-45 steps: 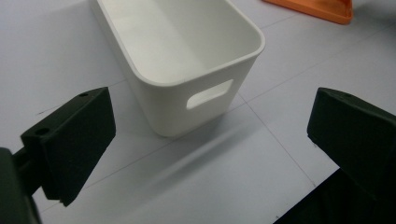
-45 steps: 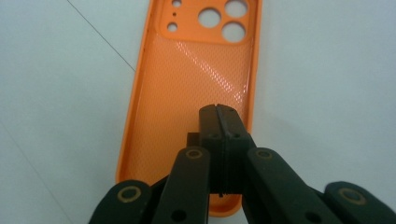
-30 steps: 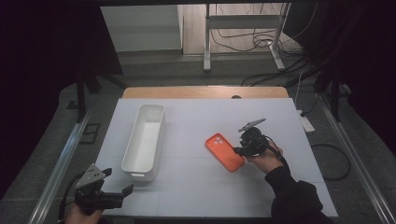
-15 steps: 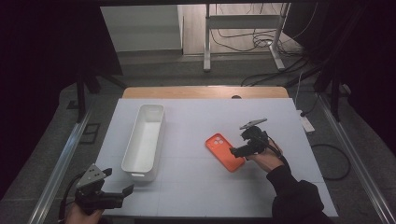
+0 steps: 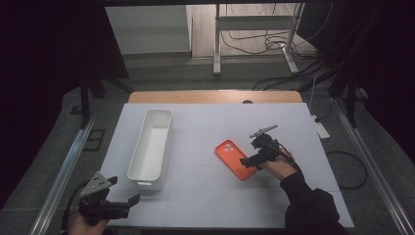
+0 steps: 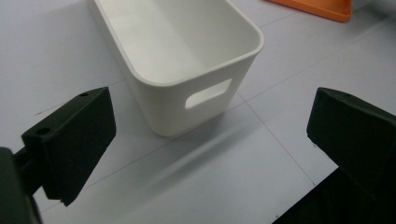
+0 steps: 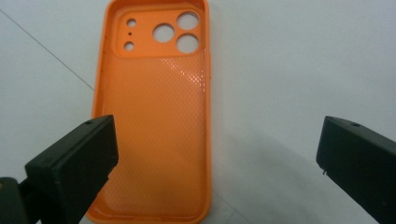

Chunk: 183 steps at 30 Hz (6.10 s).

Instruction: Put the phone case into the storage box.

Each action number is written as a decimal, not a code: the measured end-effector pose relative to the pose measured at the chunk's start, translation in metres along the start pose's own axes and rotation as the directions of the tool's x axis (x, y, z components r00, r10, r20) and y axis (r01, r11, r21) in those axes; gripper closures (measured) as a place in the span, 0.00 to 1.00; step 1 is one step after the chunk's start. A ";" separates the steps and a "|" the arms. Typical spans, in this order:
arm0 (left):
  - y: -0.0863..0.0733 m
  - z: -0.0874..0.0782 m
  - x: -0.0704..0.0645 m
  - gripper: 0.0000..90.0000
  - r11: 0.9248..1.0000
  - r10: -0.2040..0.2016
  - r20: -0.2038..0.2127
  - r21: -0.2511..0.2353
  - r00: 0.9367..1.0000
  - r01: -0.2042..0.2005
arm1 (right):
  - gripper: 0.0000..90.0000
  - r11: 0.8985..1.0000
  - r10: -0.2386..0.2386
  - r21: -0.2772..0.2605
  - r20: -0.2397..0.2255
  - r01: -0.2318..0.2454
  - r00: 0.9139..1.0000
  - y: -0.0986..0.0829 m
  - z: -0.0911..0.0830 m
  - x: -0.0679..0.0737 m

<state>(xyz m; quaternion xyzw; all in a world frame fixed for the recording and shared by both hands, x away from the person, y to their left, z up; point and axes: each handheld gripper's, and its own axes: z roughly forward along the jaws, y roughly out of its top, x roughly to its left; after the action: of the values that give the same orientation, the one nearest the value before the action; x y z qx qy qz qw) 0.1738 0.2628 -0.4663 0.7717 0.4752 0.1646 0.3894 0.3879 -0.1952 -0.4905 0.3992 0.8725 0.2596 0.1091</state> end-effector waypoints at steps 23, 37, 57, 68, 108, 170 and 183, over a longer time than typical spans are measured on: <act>0.000 0.001 0.000 0.02 1.000 -0.001 0.000 0.002 1.000 0.001 | 0.00 0.993 -0.053 0.112 0.035 0.049 0.998 -0.004 0.024 0.001; 0.000 0.001 0.000 0.02 1.000 -0.002 0.000 0.004 1.000 0.002 | 0.57 0.992 -0.065 0.105 -0.048 0.070 0.997 -0.001 0.014 -0.003; 0.001 0.001 0.000 0.02 1.000 0.000 -0.002 0.005 1.000 0.001 | 0.98 0.990 -0.056 0.123 -0.078 0.065 0.995 0.004 0.013 -0.007; 0.002 0.002 -0.001 0.02 1.000 0.003 -0.014 0.017 1.000 -0.003 | 0.99 0.995 -0.069 0.068 -0.035 0.071 0.997 0.005 0.005 -0.005; 0.002 0.003 -0.003 0.00 1.000 0.015 -0.024 0.024 1.000 -0.014 | 0.99 0.993 -0.050 -0.109 -0.108 0.038 0.993 0.000 -0.042 0.006; 0.047 0.012 -0.015 0.00 1.000 0.010 0.146 -0.026 0.989 -0.007 | 0.99 0.952 -0.074 -0.305 -0.108 0.037 0.991 -0.024 -0.099 0.026; 0.071 0.033 -0.017 0.00 1.000 0.013 0.205 -0.010 0.979 -0.011 | 0.99 0.950 -0.071 -0.311 -0.105 0.035 0.992 -0.025 -0.101 0.027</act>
<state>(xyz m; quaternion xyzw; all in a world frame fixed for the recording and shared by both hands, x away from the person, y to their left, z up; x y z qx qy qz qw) 0.2291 0.2158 -0.4315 0.7857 0.4270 0.0886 0.4386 0.3140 -0.2258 -0.4182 0.3379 0.8367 0.4120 0.1266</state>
